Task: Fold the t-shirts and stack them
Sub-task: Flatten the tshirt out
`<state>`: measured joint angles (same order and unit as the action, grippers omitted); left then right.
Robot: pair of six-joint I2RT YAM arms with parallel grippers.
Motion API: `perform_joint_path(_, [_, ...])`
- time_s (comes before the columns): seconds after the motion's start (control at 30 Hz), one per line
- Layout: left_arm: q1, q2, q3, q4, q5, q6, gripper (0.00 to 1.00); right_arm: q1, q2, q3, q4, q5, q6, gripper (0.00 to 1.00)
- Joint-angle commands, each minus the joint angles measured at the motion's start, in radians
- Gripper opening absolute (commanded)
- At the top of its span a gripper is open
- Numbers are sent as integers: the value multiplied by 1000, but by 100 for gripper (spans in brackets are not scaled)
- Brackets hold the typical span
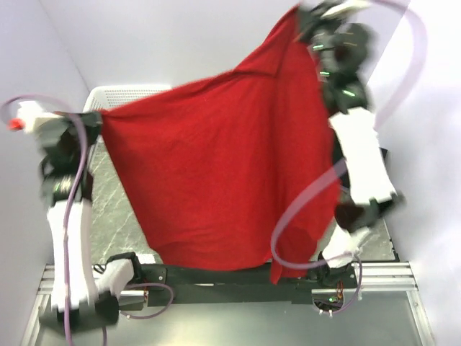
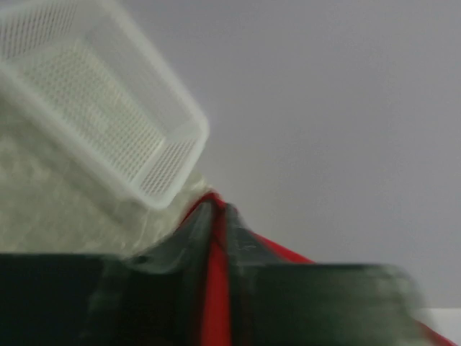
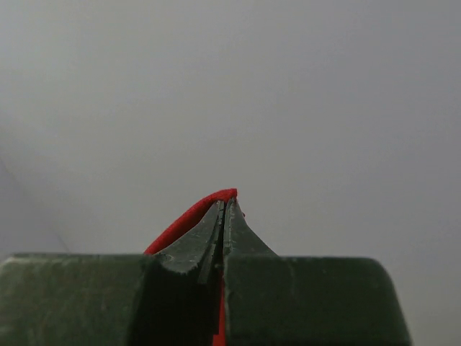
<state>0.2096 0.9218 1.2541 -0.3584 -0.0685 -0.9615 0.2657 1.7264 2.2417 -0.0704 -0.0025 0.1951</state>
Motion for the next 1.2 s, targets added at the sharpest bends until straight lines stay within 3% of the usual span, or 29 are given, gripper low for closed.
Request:
perform_joint_path(0.0, [1,95,-103,42,61,39,25,-8,137,-53,-60,13,15,0])
perform_joint_path(0.03, [2,142,-117,56,58,47,38,-10,172,-38,-77,13,15,2])
perform_joint_path(0.07, [2,170,-130,64,55,53,52,-11,255,-12,-106,7,20,20])
perform_joint_path(0.1, [2,196,-131,73,56,70,67,-14,301,22,-188,-28,26,46])
perform_joint_path(0.13, [4,248,-127,70,61,96,71,-22,405,130,-251,-49,47,82])
perform_joint_path(0.2, [1,296,-85,40,59,118,78,-25,478,226,-430,-93,69,83])
perform_joint_path(0.27, [1,336,-50,-14,91,138,80,-22,467,187,-474,-105,84,84])
perform_joint_path(0.43, [-4,299,-103,-48,174,136,82,-10,204,-297,-316,-128,113,86])
perform_joint_path(0.53, [-7,278,-209,-70,233,116,82,-5,147,-425,-330,-160,145,86])
perform_joint_path(0.73, [-7,267,-422,-48,348,96,84,52,104,-589,-393,-192,156,79])
perform_joint_path(0.9, [-9,385,-449,-40,401,150,85,101,61,-767,-353,-223,190,78])
perform_joint_path(1.17, [-9,506,-470,62,426,173,86,125,91,-893,-344,-268,210,75])
